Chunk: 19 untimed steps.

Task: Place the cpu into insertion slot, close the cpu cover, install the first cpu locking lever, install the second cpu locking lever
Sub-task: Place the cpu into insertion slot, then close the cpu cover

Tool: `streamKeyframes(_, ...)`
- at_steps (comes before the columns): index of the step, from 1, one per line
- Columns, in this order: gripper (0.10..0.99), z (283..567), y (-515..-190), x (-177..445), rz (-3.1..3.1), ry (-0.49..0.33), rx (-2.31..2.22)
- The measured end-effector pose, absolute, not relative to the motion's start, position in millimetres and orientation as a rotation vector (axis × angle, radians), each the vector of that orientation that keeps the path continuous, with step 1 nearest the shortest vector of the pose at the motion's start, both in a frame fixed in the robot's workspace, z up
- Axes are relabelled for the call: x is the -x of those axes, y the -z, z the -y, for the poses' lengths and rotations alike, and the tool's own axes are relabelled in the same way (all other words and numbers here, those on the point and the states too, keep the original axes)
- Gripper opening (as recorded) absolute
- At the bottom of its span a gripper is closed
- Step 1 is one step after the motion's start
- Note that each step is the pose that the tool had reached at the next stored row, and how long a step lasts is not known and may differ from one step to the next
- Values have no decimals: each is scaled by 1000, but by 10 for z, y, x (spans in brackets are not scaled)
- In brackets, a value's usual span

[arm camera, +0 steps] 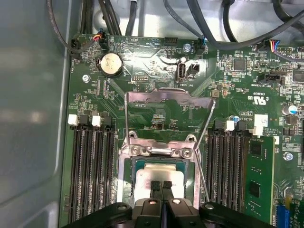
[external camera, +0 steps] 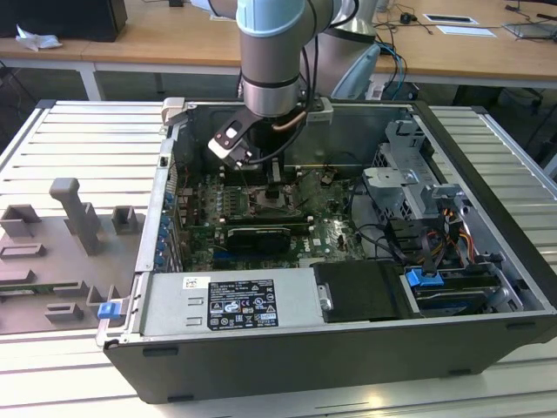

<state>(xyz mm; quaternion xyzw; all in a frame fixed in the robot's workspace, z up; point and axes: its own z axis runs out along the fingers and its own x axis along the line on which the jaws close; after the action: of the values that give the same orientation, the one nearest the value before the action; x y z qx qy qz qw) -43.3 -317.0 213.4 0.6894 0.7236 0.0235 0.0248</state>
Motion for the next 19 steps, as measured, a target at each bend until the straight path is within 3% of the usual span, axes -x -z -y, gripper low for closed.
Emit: streamKeyframes(19,106,3170,-2300,435,-2239,-75,-2133)
